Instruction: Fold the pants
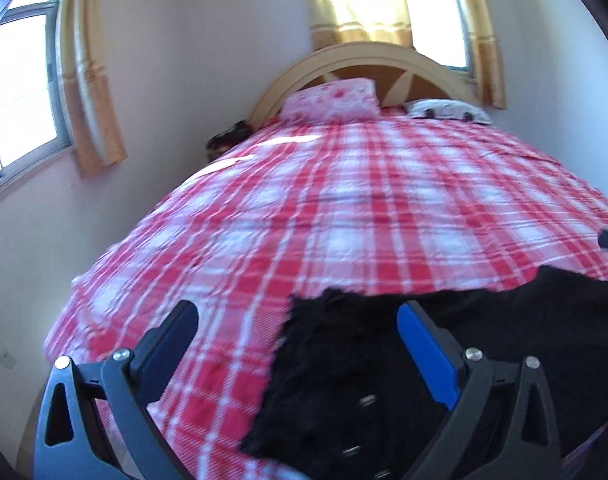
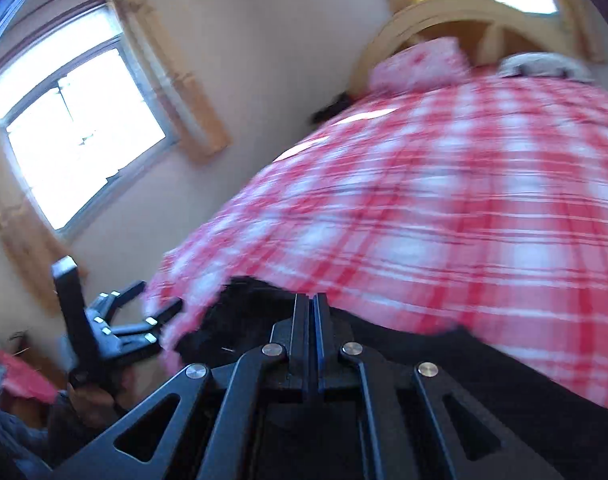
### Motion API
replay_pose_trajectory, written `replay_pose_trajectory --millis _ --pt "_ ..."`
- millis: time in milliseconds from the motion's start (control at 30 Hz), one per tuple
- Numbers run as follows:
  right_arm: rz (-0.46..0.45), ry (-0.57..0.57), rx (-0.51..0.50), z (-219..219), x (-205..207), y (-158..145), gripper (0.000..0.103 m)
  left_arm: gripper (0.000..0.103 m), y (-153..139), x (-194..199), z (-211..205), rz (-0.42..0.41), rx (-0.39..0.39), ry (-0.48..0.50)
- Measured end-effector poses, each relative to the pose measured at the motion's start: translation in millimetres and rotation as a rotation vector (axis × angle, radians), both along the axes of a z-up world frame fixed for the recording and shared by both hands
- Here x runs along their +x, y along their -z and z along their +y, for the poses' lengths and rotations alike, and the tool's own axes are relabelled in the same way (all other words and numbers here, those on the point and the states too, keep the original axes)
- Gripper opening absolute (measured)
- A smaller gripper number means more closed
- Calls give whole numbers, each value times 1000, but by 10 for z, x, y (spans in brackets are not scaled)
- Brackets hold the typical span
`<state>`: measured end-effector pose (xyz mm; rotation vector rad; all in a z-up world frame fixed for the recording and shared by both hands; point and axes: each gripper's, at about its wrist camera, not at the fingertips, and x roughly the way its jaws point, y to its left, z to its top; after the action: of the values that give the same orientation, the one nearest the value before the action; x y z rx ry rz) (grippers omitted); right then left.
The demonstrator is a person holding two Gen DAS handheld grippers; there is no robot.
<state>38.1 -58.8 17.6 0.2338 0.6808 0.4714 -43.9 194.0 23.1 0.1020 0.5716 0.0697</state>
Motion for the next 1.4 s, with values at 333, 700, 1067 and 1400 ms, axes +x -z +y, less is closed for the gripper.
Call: replay_pose_trajectory --millis 333,700,1067,1400 --pt "183 342 -290 -897 -787 538 3 102 296 391 -1161 110 12 193" --pt "104 384 -153 -1242 -747 679 3 102 717 730 -795 297 -15 -39" --pt "-191 997 204 -3207 -2497 11 79 101 217 280 -1503 163 -33 197" --pt "-97 1395 271 -4396 -3543 438 75 101 231 -28 -2445 181 17 454"
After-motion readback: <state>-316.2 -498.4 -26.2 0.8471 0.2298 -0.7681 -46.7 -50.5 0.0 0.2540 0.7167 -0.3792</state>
